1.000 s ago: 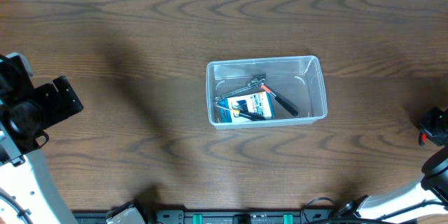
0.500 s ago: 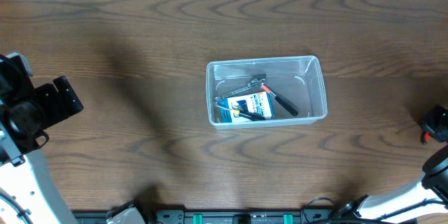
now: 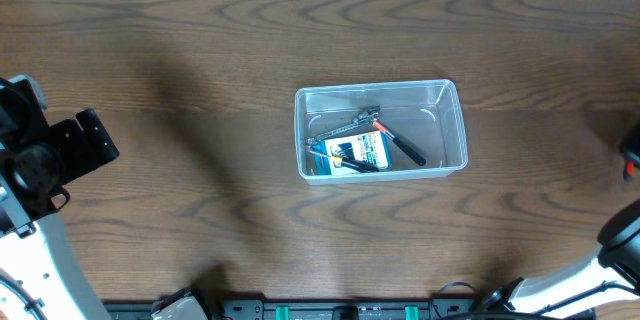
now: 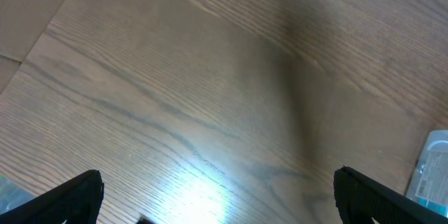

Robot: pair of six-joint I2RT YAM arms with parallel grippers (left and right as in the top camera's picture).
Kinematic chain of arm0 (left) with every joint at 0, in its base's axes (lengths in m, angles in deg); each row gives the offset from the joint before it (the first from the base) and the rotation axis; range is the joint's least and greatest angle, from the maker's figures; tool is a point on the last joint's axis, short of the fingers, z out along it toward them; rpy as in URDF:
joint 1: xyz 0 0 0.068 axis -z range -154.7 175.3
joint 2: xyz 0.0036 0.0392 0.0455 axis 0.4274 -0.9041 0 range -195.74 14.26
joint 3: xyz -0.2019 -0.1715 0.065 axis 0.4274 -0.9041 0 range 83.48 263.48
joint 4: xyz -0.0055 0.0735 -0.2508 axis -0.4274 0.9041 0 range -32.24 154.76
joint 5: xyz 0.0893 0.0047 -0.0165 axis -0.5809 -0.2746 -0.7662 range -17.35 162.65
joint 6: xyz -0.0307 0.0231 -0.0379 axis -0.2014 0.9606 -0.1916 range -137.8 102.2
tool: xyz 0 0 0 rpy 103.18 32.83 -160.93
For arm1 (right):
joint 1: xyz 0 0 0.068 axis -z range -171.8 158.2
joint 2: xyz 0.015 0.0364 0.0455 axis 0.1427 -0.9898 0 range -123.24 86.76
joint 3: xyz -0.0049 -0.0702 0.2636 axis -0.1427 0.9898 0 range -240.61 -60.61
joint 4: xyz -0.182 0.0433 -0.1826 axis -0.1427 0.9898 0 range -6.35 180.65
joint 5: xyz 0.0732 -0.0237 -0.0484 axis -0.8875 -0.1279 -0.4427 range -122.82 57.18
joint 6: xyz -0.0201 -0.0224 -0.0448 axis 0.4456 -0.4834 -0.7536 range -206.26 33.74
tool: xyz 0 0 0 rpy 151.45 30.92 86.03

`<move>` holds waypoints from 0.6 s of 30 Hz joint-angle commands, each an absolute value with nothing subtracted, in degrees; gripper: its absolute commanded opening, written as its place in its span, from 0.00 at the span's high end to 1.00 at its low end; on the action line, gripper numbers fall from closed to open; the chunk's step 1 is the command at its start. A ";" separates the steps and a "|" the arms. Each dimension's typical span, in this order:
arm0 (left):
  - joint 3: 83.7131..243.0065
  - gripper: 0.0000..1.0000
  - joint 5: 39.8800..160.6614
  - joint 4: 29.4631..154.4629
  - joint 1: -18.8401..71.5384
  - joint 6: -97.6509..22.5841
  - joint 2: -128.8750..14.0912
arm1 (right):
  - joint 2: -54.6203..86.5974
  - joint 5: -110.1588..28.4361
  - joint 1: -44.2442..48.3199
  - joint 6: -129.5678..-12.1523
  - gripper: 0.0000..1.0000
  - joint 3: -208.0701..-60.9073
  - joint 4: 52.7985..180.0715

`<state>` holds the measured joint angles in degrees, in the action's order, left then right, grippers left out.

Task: Pack container
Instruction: 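Lift the pliers with the right gripper and carry them over the container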

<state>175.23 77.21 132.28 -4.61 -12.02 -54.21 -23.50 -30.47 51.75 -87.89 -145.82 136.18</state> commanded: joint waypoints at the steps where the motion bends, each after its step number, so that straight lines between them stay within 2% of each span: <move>1: 175.86 0.02 77.63 132.28 -4.90 -12.71 -54.34 | -23.93 -32.04 46.66 -94.49 0.92 -152.25 139.22; 8: 175.86 0.02 77.63 132.28 -4.90 -12.74 -54.34 | -23.93 -35.45 35.10 -98.82 0.95 -164.57 148.03; 18: 175.86 0.02 77.63 132.28 -4.90 -12.71 -54.34 | -23.93 -35.45 16.39 -106.73 0.92 -173.16 154.30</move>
<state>175.23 77.21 132.28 -4.61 -12.02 -54.21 -23.47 -34.75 20.87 -102.51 -171.37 153.34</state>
